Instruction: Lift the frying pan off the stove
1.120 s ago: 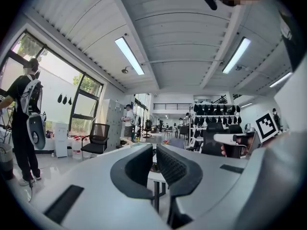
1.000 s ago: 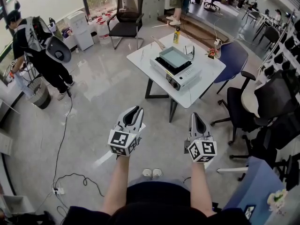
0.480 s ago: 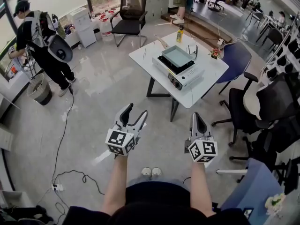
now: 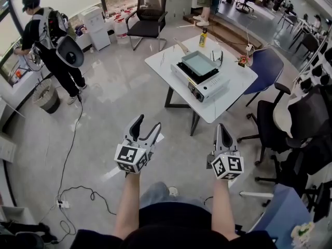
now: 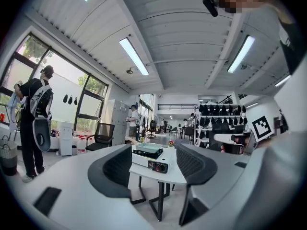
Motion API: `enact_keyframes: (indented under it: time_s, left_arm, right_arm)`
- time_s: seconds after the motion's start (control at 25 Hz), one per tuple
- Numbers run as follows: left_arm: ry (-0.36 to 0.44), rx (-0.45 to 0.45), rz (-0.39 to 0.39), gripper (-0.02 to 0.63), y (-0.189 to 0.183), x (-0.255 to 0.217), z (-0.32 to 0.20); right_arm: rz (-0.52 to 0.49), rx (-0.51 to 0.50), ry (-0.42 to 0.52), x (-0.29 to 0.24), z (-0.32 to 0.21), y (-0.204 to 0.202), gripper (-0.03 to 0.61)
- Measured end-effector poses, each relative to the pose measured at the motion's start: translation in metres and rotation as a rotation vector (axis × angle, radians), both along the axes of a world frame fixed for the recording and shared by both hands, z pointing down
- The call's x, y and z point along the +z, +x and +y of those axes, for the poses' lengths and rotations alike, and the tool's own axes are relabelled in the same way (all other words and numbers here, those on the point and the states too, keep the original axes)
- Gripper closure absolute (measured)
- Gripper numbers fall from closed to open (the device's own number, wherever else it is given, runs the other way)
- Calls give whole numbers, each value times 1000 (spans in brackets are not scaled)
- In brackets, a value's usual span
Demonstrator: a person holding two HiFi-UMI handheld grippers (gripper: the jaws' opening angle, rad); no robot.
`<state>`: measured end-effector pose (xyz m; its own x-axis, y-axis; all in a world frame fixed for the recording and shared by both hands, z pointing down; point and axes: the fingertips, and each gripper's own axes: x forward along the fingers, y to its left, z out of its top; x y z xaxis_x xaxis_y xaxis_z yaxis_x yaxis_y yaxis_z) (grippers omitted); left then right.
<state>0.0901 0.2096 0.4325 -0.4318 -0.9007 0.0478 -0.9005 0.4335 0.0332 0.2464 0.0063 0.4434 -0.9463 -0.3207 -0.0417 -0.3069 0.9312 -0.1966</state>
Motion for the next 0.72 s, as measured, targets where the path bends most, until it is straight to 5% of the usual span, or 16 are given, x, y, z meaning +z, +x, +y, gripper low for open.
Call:
enact_keyframes:
  time_s: [0.4, 0.72]
  left_arm:
    - [25, -47, 18, 325, -55, 8, -12]
    - [76, 9, 24, 325, -173, 16, -72]
  right_arm:
    - [-29, 0, 1, 4, -35, -49, 575]
    - [-22, 58, 79, 4, -85, -149, 575]
